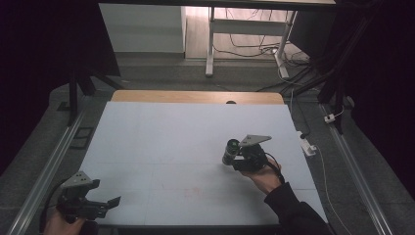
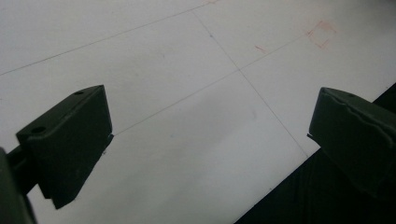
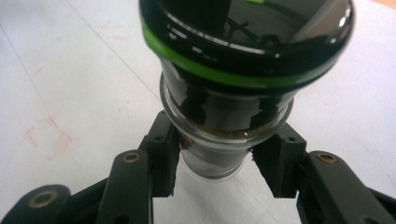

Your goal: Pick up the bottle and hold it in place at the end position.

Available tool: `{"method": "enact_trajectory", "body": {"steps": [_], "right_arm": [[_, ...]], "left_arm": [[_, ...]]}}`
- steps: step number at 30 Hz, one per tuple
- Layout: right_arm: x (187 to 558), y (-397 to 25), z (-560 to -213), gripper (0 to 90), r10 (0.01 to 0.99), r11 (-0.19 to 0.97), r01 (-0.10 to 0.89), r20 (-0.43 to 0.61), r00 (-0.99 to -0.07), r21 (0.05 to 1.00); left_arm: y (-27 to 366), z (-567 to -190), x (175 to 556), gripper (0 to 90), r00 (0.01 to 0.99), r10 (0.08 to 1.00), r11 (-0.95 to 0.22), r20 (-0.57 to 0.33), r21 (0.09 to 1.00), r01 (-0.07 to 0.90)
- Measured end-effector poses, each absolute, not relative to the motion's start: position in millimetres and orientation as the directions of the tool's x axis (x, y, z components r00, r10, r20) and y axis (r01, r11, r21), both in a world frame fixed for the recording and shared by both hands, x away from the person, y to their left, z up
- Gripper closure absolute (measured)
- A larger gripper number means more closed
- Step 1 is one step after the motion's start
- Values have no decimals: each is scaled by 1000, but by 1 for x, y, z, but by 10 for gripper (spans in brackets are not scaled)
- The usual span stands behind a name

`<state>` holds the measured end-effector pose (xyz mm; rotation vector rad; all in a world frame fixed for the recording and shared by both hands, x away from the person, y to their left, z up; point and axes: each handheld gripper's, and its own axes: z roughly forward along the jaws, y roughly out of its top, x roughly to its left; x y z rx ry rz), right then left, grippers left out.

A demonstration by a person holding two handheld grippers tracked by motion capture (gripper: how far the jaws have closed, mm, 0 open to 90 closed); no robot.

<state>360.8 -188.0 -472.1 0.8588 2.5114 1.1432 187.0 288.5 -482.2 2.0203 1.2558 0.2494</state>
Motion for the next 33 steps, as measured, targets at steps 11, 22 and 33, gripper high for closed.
{"method": "enact_trajectory", "body": {"steps": [11, 22, 33], "right_arm": [[369, -167, -466, 529, 582, 538, 381, -4, -813, 752], [382, -146, -464, 530, 578, 535, 381, 3, -816, 754], [398, -126, -467, 530, 589, 540, 388, -6, -808, 747]], "left_arm": [[289, -482, 187, 8, 503, 839, -254, -206, 670, 698], [289, -482, 187, 8, 501, 840, -250, -210, 670, 699], [289, -482, 187, 8, 501, 839, -248, -213, 670, 700]]}}
